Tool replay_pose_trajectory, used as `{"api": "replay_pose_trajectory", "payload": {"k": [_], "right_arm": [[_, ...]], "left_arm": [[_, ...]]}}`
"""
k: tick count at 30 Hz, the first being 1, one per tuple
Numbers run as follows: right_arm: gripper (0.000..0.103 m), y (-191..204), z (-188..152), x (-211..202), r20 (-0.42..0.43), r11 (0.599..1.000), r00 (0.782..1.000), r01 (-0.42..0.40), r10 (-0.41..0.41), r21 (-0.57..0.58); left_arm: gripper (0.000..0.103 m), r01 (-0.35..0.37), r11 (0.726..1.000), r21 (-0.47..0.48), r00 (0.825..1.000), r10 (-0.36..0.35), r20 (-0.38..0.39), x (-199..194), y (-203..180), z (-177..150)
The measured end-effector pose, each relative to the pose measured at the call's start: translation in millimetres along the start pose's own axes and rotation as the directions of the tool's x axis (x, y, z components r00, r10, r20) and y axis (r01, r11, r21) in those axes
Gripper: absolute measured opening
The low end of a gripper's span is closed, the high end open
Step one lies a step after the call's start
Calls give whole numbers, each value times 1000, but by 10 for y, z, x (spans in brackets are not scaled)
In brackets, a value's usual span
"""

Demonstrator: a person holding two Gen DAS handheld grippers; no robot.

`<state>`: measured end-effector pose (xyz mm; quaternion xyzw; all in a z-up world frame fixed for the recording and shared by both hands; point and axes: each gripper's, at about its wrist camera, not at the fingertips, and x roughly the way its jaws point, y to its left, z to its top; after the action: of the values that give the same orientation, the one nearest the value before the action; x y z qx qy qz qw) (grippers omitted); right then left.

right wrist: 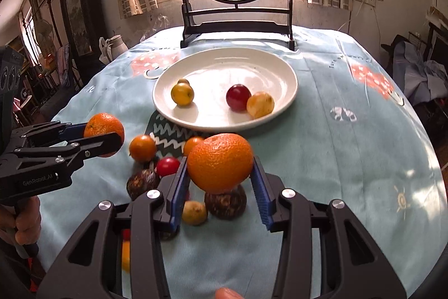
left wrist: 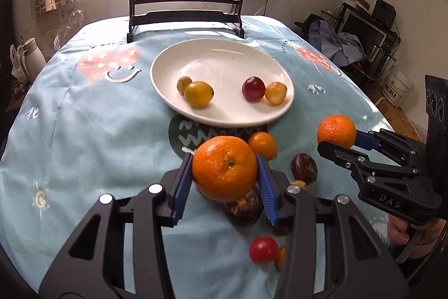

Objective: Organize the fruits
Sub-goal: 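Carry both oranges onto the white plate and open both tools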

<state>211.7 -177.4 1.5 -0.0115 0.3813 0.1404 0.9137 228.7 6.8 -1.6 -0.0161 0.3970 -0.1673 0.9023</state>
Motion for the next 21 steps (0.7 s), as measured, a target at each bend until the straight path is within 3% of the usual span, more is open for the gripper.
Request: {"api": "replay_pose_trajectory", "payload": {"k": [5, 11, 21], "right_arm": [[44, -85, 434, 350, 37, 1000, 999, 3, -3, -15], [44, -364, 850, 824, 44, 997, 999, -20, 16, 80], [44, -373, 946, 1328, -21, 997, 999, -42, 44, 64]], "left_arm": [[45, -34, 999, -4, 999, 34, 11, 369, 93, 565], [45, -41, 999, -14, 999, 40, -22, 941, 170, 1079], [46, -70, 997, -27, 992, 67, -105, 1562, 311, 1191]]}}
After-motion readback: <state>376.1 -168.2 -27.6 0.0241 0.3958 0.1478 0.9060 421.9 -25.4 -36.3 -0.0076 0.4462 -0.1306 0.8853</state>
